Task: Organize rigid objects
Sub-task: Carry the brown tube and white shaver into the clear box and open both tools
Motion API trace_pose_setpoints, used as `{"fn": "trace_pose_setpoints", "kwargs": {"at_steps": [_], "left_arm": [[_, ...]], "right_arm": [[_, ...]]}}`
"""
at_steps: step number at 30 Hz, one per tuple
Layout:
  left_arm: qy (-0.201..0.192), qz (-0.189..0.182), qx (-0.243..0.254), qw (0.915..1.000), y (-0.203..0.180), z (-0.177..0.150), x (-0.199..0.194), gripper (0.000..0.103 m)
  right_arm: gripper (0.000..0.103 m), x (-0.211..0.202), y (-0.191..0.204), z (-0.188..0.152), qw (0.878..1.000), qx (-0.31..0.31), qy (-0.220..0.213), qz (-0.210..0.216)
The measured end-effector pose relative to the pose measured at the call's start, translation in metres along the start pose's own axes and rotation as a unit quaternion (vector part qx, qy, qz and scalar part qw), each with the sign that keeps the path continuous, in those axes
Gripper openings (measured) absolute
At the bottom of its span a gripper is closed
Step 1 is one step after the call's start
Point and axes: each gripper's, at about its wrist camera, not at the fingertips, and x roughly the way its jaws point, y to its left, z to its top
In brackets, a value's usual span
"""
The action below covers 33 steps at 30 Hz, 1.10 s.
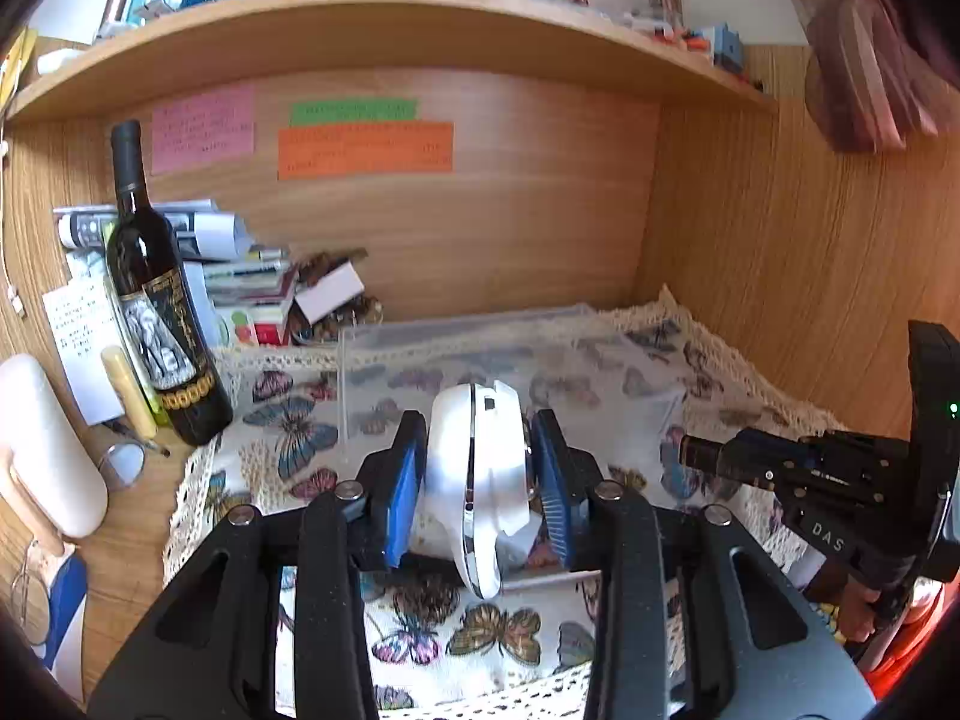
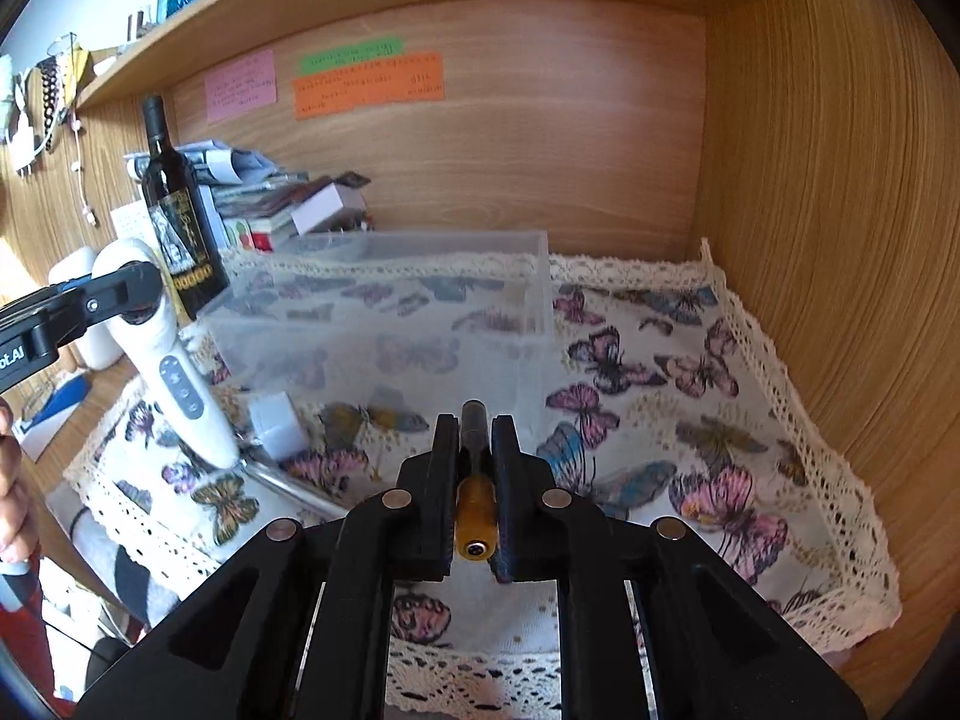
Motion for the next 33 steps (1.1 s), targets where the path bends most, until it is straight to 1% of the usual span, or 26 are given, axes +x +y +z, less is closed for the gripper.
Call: {"fn": "trace_pose_setpoints", "kwargs": {"at_steps": [9,16,28,31,33], "left_arm": [[-0.030,-0.008,-0.004,0.9995,0.002,0.026,-0.007,0.036],[-0.050,-0.005,-0.005,0.9987,0.008,0.047,-0.009,0.036],[-0.081,0.008,-0.013,0.9966,0.023,0.079,-0.003,0.036],[-0.082,0.014,-0.015,0.9964,0.026,0.083,0.004,0.036],[-0.081,0.026,-0.011,0.9964,0.025,0.083,0.012,0.036]], "right_arm": [[0.010,-0.008,0.003,0.023,1.000,-0.001,-0.030,0.009],[0.010,-0.006,0.006,0.044,0.999,-0.003,-0.050,0.015],[0.010,0.016,0.010,0.068,0.998,-0.012,-0.059,0.026],[0.010,0.024,0.010,0.070,0.998,-0.012,-0.056,0.028],[0.010,0.033,0.010,0.071,0.998,-0.010,-0.048,0.033]]}}
